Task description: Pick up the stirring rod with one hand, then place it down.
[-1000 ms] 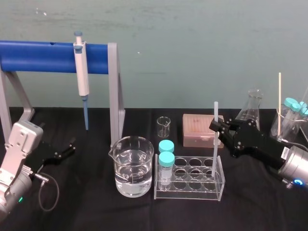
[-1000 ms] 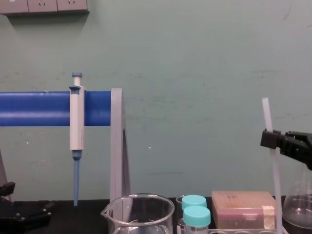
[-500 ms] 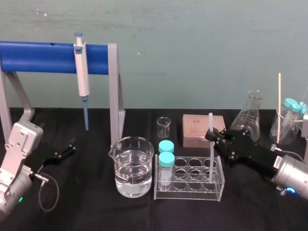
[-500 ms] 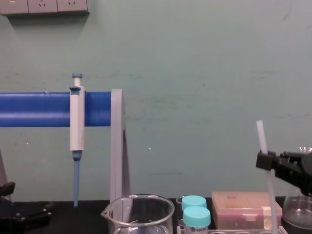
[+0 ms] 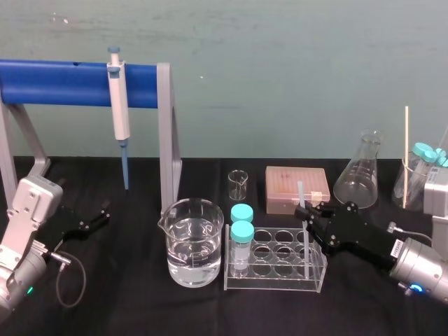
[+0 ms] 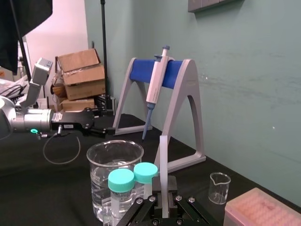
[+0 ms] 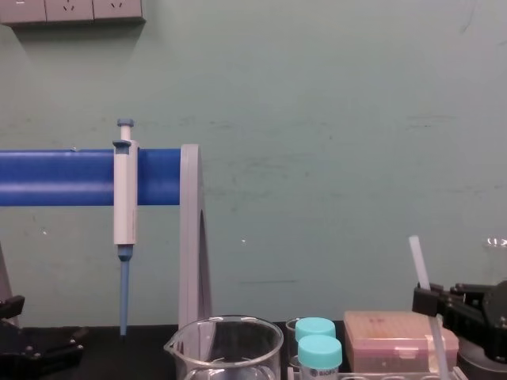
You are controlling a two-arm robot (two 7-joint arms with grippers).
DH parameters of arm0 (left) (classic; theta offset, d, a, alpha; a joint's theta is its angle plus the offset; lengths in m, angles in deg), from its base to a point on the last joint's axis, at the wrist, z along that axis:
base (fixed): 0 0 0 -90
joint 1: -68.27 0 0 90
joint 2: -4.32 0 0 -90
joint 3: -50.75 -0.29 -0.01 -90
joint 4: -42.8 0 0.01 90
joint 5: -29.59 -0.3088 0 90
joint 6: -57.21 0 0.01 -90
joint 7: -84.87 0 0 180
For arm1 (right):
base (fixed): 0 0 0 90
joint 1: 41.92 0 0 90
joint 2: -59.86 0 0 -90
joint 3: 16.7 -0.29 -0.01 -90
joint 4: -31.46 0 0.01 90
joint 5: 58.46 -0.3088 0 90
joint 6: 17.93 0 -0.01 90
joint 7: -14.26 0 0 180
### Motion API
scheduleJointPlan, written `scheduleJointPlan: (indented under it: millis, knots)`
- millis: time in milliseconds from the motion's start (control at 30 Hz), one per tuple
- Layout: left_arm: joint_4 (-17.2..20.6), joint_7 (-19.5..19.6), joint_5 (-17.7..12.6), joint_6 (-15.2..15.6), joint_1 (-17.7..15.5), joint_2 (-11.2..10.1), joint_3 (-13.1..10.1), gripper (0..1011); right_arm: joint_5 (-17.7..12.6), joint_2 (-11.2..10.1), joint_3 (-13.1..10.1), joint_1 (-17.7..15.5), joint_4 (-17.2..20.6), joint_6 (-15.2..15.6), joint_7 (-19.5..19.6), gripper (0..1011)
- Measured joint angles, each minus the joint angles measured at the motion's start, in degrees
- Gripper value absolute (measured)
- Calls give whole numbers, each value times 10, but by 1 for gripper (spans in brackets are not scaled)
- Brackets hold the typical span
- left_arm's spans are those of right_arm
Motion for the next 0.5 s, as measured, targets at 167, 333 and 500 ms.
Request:
scheduleJointPlan:
  millis: [167,333,500]
  knots:
    - [0,0,0,0,0,0,0,1000,4,3,-1,-1,-2,0,4,69]
    - [0,0,0,0,0,0,0,1000,5,3,-2,-2,-2,0,5,69]
    - [0,0,0,0,0,0,0,1000,5,3,-2,-2,-2,0,5,69]
